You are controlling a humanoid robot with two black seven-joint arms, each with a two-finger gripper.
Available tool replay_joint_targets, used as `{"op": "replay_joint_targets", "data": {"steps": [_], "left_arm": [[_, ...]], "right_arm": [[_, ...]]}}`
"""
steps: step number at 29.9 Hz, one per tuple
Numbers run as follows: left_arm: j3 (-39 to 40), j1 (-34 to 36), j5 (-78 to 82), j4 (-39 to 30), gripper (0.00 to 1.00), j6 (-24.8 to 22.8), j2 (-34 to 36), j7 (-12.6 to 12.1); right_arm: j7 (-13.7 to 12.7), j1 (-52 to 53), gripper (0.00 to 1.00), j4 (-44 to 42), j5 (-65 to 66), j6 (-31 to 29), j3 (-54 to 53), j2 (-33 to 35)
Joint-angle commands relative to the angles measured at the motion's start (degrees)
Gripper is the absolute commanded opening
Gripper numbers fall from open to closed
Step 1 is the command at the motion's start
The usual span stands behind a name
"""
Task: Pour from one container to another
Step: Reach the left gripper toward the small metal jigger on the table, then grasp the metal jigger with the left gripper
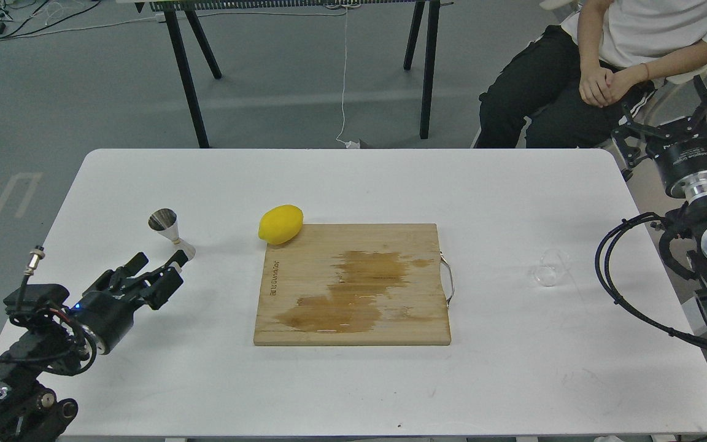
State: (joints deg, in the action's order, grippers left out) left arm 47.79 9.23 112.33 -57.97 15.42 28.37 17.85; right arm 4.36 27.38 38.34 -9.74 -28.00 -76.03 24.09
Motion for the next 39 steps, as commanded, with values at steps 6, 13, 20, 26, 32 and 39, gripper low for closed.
{"op": "replay_joint_targets", "data": {"steps": [6,13,20,26,32,39], "left_arm": [[-10.3,11.8,4.4,23.8,0.86,8.9,-8.8,0.0],[-10.6,18.8,3.9,36.2,0.81,9.5,-15.8,-0.1],[-10.6,21.4,2.9,40.4,0.60,9.6,-17.7,-0.1],[-10.8,21.4,1.0,40.5,0.27,9.5,-17.7,0.1],[-10.8,21.1,0.9,40.5,0.15,9.6,-17.7,0.4],[-10.7,21.5,1.0,39.5,0.12,12.2,-17.6,0.7]], "right_arm": [[0.1,0.0,0.99,0.1,0.1,0.0,0.0,-0.1],[0.1,0.0,0.99,0.1,0.1,0.0,0.0,0.0],[0.0,0.0,0.99,0.1,0.2,0.0,0.0,0.0],[0.0,0.0,0.99,0.1,0.2,0.0,0.1,0.0],[0.0,0.0,0.99,0.1,0.2,0.0,0.1,0.0],[0.0,0.0,0.99,0.1,0.2,0.0,0.1,0.3]]}}
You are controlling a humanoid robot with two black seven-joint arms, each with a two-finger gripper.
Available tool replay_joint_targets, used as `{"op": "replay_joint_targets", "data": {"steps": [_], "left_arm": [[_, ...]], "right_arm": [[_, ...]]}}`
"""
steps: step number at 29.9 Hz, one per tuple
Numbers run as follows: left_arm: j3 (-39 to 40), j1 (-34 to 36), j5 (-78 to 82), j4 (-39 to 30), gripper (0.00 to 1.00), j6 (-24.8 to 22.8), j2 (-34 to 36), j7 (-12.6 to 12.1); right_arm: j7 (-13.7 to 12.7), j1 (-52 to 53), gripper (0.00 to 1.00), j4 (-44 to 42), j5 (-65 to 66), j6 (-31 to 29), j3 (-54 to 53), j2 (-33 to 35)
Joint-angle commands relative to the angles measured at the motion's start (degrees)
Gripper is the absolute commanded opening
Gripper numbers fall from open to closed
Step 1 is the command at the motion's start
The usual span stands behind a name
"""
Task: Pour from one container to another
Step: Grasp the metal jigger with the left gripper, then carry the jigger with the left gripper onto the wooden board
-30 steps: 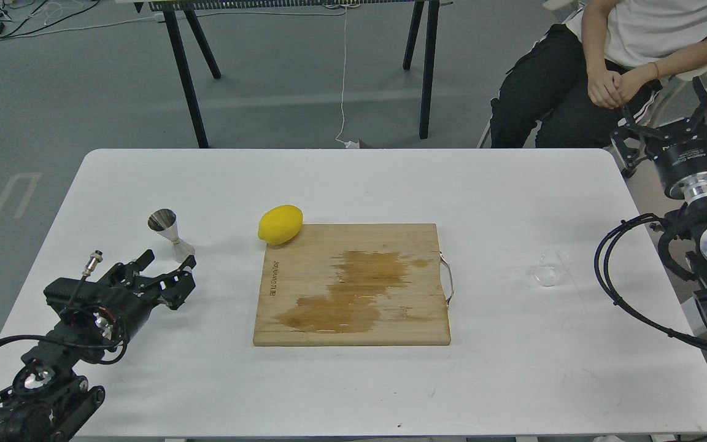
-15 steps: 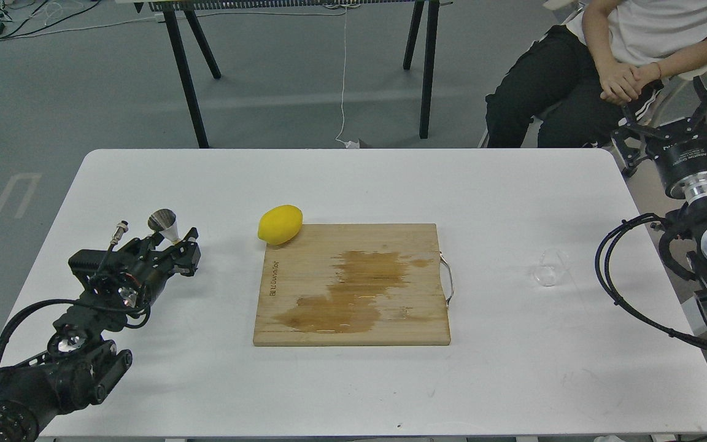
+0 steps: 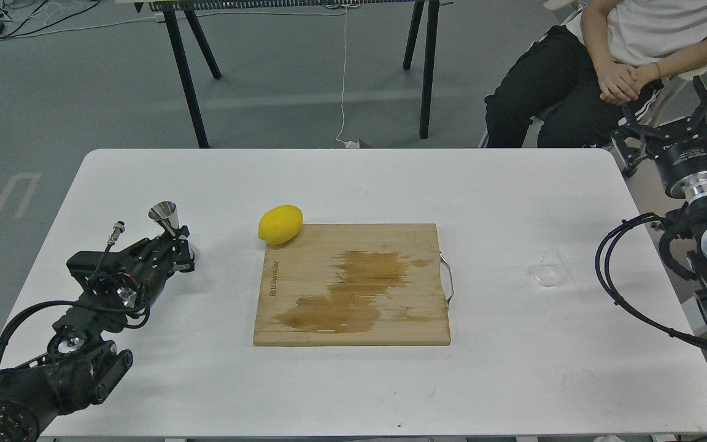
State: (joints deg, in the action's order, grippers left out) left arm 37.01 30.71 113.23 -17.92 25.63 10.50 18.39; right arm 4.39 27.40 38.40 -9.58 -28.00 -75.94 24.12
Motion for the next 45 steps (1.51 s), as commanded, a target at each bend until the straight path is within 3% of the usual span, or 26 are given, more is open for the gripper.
{"op": "replay_joint_targets", "data": {"steps": [1,4,10,12,17,24,28,32,39,45], "left_arm": [[0.0,0.0,0.1,-1.1,0.12,2.4,0.6,0.2],[-0.4,0.0,0.2,-6.4,0.12,2.4,2.6,0.2],[-8.3,-0.1,0.7,-30.8,0.13,2.4,12.9,-0.4],[-9.1,0.0,0.8,-37.2,0.13,0.3,14.6,-0.5],[-9.7,1.7,7.7,-43.9,0.12,-0.9,14.3,-0.2],[-16.8,6.8,11.8,-42.9,0.12,-1.5,9.4,0.0],[-21.5,8.9,11.8,-37.7,0.12,-2.7,2.6,-0.3],[-23.6,9.2,11.8,-33.4,0.12,-4.1,0.4,-0.6],[-25.2,11.4,11.8,-20.3,0.13,-4.8,-8.1,-1.3],[-28.9,11.1,11.8,-18.2,0.15,-4.8,-8.7,-1.8]], "right_arm": [[0.0,-0.1,0.99,0.0,0.0,0.0,0.0,0.4],[0.0,-0.1,0.99,0.0,0.0,0.0,-0.1,0.4],[0.0,-0.2,0.99,-0.1,0.0,0.0,-0.1,0.4],[0.0,-0.2,0.99,-0.1,0.0,0.0,-0.1,0.5],[0.0,-0.6,0.99,-0.1,0.0,0.0,-0.2,1.2],[0.0,-1.3,0.99,-0.1,0.0,0.0,-0.2,1.4],[0.0,-1.3,0.99,0.0,0.0,0.0,-0.2,1.8],[0.0,-1.3,0.99,-0.1,0.0,0.0,-0.2,1.9],[0.0,-1.3,0.99,-0.2,0.0,0.0,-0.2,2.9],[0.0,-1.3,0.99,-0.3,0.0,0.0,-0.2,3.3]]}}
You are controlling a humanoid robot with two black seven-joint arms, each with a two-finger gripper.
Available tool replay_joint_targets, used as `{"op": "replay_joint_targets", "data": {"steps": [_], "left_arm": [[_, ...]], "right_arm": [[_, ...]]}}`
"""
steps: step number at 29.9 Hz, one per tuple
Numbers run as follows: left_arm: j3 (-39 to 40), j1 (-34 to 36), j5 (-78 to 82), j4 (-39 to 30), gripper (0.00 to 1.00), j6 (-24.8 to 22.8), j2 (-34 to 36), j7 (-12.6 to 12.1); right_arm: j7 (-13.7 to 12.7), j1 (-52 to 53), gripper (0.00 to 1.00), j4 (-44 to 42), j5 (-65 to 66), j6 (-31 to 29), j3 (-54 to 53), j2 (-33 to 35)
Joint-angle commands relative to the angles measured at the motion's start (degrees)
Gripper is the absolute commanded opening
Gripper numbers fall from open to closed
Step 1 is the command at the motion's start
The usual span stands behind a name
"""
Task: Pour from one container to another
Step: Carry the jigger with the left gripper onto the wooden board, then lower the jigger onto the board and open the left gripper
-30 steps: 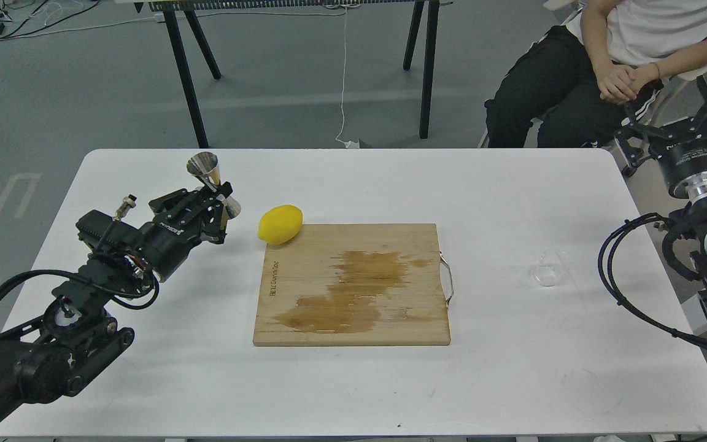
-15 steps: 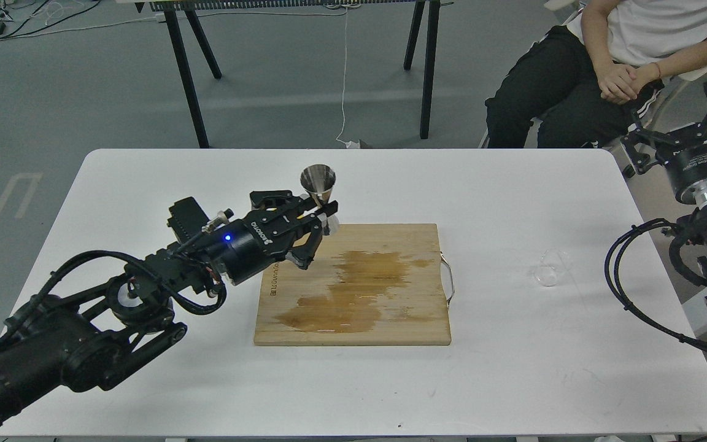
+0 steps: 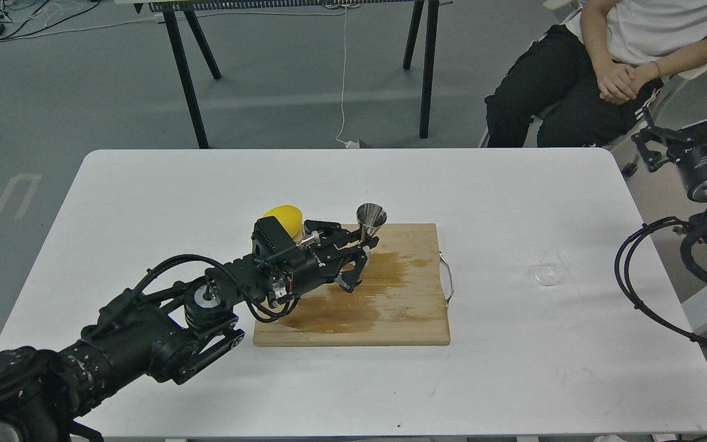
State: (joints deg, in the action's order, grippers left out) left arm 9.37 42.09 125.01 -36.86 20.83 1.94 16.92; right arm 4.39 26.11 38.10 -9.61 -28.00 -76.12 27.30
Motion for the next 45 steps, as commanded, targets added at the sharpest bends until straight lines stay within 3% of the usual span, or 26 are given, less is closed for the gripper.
{"op": "replay_joint_targets", "data": {"steps": [1,22,25,28,37,43,45], "left_arm": [[-1.4,-0.4,0.0,1.1,0.16,0.0,-0.4,-0.6],[-0.6,-0.5,0.0,1.7,0.31,1.0,-1.2,-0.8],[-0.6,-0.3,0.0,1.7,0.39,1.1,-1.2,-0.8],[-0.6,-0.3,0.0,1.7,0.55,1.8,-1.2,-0.8],[-0.6,-0.6,0.0,1.6,0.57,2.2,-1.2,-0.7],[-0.2,-0.4,0.0,1.0,0.80,2.5,-0.9,-0.5],[-0.2,-0.4,0.0,1.0,0.83,3.2,-0.9,-0.5]], "right_arm": [[-0.1,-0.1,0.99,0.0,-0.1,0.0,0.1,0.1],[-0.1,-0.4,0.99,0.2,-0.1,0.0,0.1,0.1],[0.0,-0.4,0.99,0.2,0.0,0.0,0.1,0.1],[0.0,-0.4,0.99,0.2,-0.1,0.0,0.1,0.1],[0.0,-0.4,0.99,0.2,0.0,0.0,0.1,0.1],[0.0,-0.4,0.99,0.2,0.0,0.0,0.1,0.1],[-0.1,-0.4,0.99,0.2,0.0,0.0,0.1,0.1]]}}
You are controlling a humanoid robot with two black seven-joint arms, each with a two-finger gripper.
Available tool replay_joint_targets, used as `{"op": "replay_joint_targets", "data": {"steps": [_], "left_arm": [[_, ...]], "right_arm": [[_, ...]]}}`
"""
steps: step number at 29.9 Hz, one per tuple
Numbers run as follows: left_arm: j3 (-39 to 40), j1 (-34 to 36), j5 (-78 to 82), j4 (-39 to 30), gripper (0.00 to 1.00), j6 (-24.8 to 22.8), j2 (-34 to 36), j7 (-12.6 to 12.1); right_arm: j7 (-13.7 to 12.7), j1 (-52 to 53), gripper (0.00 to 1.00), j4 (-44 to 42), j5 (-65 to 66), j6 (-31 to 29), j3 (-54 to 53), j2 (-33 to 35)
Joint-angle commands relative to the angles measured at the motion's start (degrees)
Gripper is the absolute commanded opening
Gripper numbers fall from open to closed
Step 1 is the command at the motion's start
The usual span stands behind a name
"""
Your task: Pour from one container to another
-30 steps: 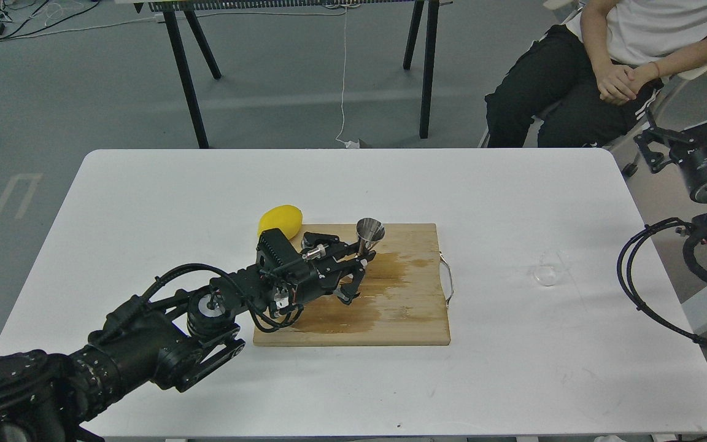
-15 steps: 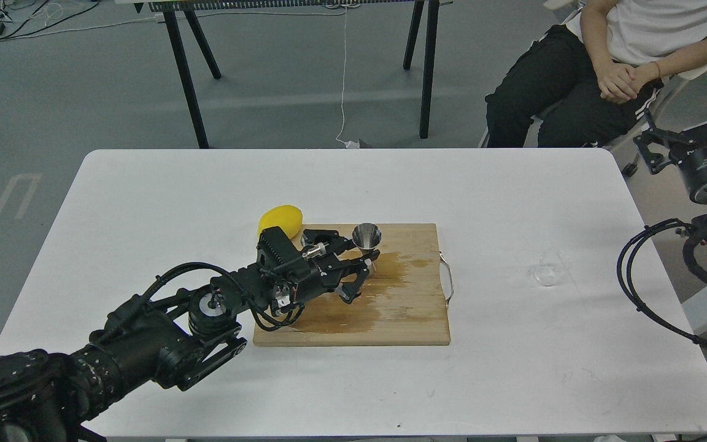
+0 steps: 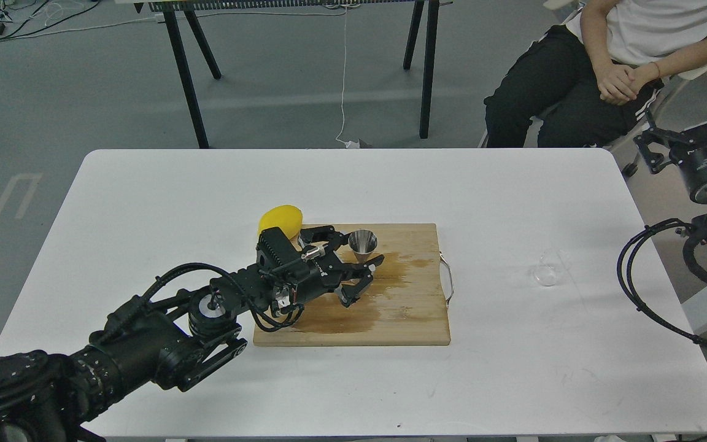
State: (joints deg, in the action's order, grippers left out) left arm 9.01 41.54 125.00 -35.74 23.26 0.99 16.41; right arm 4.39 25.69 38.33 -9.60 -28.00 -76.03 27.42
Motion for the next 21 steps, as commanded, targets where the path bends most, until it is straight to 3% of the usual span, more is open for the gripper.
{"op": "replay_joint_targets", "data": {"steps": [1,9,13,16,21], "left_arm": [[0.1,0.1,0.0,-0.1,0.85,1.0,0.1,0.0],[2.4,0.9,0.0,-0.9,0.94,4.7,0.1,0.5],[4.0,3.2,0.0,-6.6,0.94,4.7,1.3,0.5],[5.6,4.9,-1.8,-14.5,0.95,0.0,4.3,0.5],[13.2,8.3,-21.2,-23.8,0.95,-9.5,7.8,0.5]], "right_arm": [[0.0,0.1,0.99,0.0,0.0,0.0,0.0,0.0],[-0.1,0.0,0.99,0.0,0.0,0.0,0.0,0.1],[-0.1,0.0,0.99,0.0,0.0,0.0,0.0,0.1],[-0.2,0.0,0.99,0.0,0.0,0.0,0.0,0.1],[-0.2,0.5,0.99,-0.5,0.0,0.0,-0.2,0.8]]}}
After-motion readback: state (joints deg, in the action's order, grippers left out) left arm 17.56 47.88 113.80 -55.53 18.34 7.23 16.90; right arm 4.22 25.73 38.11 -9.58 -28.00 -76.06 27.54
